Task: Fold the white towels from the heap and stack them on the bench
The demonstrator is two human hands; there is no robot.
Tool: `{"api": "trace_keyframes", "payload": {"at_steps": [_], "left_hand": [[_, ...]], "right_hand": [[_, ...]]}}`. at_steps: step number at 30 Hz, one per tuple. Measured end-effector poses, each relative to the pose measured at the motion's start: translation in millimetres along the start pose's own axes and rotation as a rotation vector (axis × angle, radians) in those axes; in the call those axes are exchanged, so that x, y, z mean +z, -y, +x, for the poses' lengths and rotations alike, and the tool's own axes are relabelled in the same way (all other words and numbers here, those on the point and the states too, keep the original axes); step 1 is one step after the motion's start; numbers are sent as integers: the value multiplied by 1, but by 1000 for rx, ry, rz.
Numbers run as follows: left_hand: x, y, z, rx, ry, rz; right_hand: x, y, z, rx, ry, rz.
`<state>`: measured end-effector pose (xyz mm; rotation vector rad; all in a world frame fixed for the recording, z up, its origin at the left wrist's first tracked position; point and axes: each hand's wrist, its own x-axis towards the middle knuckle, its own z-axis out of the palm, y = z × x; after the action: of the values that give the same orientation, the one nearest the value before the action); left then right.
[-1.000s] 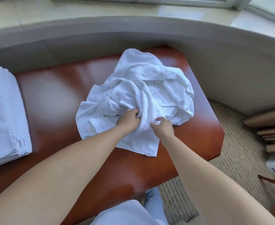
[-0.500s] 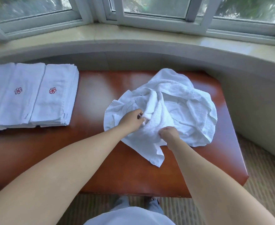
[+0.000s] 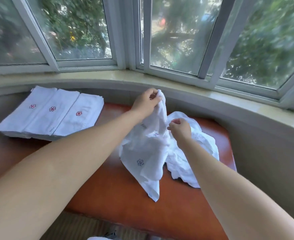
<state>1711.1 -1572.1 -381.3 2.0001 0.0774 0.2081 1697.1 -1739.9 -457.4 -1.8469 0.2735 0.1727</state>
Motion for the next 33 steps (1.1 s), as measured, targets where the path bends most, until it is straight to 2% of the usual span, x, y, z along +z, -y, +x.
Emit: {"api": "trace_keyframes", "payload": {"at_steps": [2, 4, 6, 9, 16, 25, 29, 31, 33], "left_hand": [[-10, -28, 8, 31, -30, -169], [-20, -56, 13, 79, -47, -298], [-30, -76, 16, 101, -39, -406], [-44, -88, 16, 43, -33, -456], [-93, -39, 7, -233, -300, -240], [-147, 8, -30, -292, -320, 233], [-176, 21, -49, -399, -214, 295], [-185, 27, -59, -478, -93, 273], [-190, 31, -68, -597, 89, 411]], "right_hand": [[-14, 21, 1, -77, -2, 24], [-21, 33, 1, -133, 71, 26], [-23, 38, 1, -181, 120, -59], [-24, 41, 3, -314, 10, -260], [-37, 74, 16, -385, -153, -201], [1, 127, 10, -419, 83, -142], [21, 134, 11, -313, 278, -174], [28, 136, 9, -252, 332, -190], [33, 136, 8, -131, 407, -252]]}}
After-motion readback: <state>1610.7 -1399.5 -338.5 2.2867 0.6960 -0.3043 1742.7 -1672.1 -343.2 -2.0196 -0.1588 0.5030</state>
